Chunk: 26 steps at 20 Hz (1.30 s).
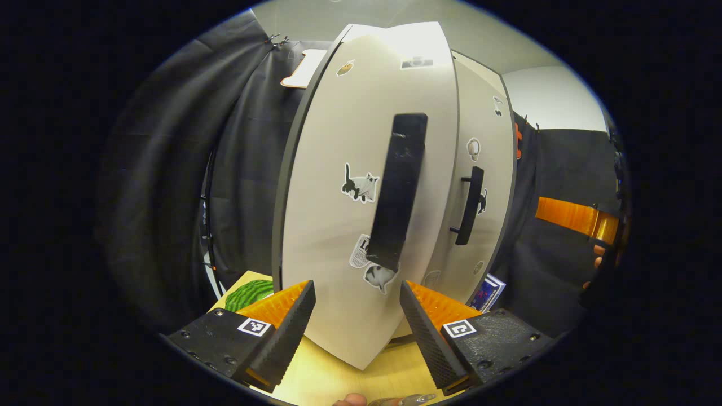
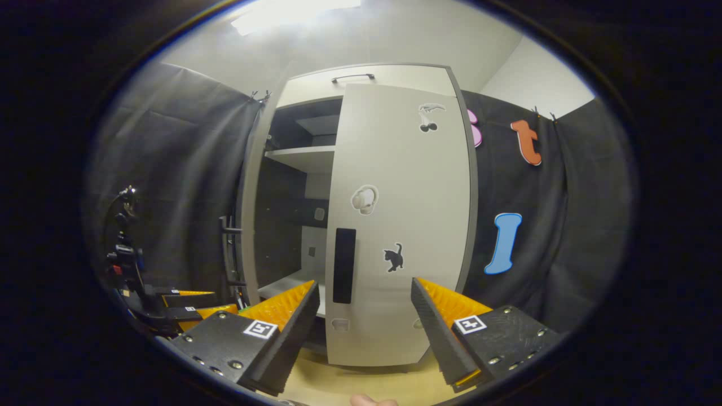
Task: Grasp the bottle in the cabinet with the left hand and place it on the coaster, then close the right door with the right hand and the left door with the left hand.
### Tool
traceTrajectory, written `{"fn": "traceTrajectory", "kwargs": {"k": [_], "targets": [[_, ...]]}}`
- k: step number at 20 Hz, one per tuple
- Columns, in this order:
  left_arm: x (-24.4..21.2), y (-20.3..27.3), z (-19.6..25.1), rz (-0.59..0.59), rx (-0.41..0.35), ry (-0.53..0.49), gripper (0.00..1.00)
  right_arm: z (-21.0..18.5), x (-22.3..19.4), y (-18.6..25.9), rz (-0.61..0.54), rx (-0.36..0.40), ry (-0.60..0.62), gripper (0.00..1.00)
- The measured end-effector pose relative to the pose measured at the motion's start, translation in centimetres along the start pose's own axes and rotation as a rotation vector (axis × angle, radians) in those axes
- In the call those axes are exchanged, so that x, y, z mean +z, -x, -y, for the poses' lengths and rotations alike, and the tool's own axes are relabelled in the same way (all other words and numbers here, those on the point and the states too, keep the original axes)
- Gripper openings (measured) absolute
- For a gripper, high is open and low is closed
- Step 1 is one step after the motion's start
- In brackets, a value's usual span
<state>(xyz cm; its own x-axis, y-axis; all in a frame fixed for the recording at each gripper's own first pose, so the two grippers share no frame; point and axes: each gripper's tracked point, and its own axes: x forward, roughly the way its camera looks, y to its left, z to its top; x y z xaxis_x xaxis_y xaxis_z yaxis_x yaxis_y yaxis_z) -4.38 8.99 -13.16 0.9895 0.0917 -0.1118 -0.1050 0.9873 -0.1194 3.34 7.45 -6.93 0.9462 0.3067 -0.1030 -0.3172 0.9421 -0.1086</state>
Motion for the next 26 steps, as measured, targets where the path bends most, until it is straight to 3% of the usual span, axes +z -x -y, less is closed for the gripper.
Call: {"fn": "traceTrajectory", "kwargs": {"k": [15,26], "targets": [[1.9,0.5,1.0,0.016,0.006,-0.036,0.95,-0.2,-0.8,0.1,-0.009,0.011,0.05,0.98],[6.0,0.5,3.9,0.057,0.074,-0.103,0.96,3.3,1.4,1.4,0.06,-0.111,0.007,0.98]]}}
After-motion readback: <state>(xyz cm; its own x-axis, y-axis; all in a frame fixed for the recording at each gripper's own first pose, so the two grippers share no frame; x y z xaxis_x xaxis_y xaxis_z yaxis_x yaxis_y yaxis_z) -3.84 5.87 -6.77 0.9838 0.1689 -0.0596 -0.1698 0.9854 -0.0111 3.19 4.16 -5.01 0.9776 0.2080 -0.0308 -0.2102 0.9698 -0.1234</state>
